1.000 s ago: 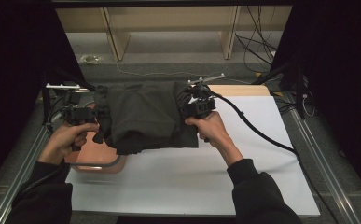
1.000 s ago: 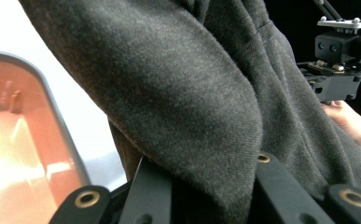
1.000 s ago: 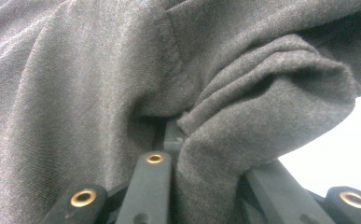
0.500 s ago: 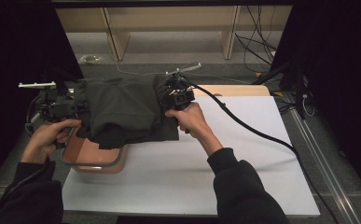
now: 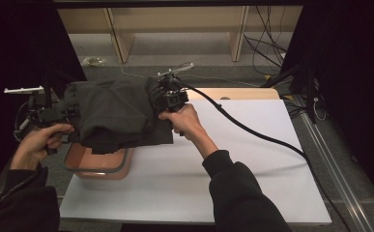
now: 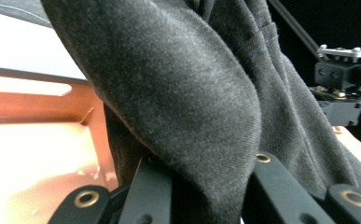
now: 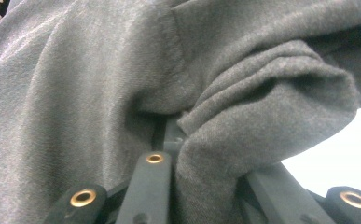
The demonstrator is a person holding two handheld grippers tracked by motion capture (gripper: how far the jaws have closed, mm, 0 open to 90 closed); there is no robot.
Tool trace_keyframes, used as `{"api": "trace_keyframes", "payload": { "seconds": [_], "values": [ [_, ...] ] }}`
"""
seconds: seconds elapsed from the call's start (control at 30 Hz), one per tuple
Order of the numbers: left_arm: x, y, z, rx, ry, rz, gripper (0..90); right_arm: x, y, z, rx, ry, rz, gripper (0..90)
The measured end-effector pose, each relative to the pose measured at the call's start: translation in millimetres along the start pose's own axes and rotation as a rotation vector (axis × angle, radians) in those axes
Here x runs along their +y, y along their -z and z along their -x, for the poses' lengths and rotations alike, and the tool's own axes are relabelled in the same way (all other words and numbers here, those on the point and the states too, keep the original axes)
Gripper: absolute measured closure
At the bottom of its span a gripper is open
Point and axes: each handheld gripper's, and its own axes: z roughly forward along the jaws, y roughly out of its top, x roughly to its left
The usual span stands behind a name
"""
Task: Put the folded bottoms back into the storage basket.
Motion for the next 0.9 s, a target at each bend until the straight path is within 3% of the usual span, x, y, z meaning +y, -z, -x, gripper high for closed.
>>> {"api": "trace_keyframes", "payload": {
  "seconds": [0.17,0.43,0.9],
  "values": [
    [1.4,9.0,-5.3,0.005,0.014,0.026,78.3,2.5,-8.9,-6.0,0.011,-0.013,0.001,78.6],
    [1.9,21.6,-16.1,0.046,0.026,0.048,78.2,6.6,-23.4,-21.9,0.007,-0.003,-0.008,78.2],
    [0.5,22.6,-28.4,0.096,0.047,0.037,77.6,-0.6,-41.0,-25.7,0.014,-0.041,-0.021,77.5]
  ]
}}
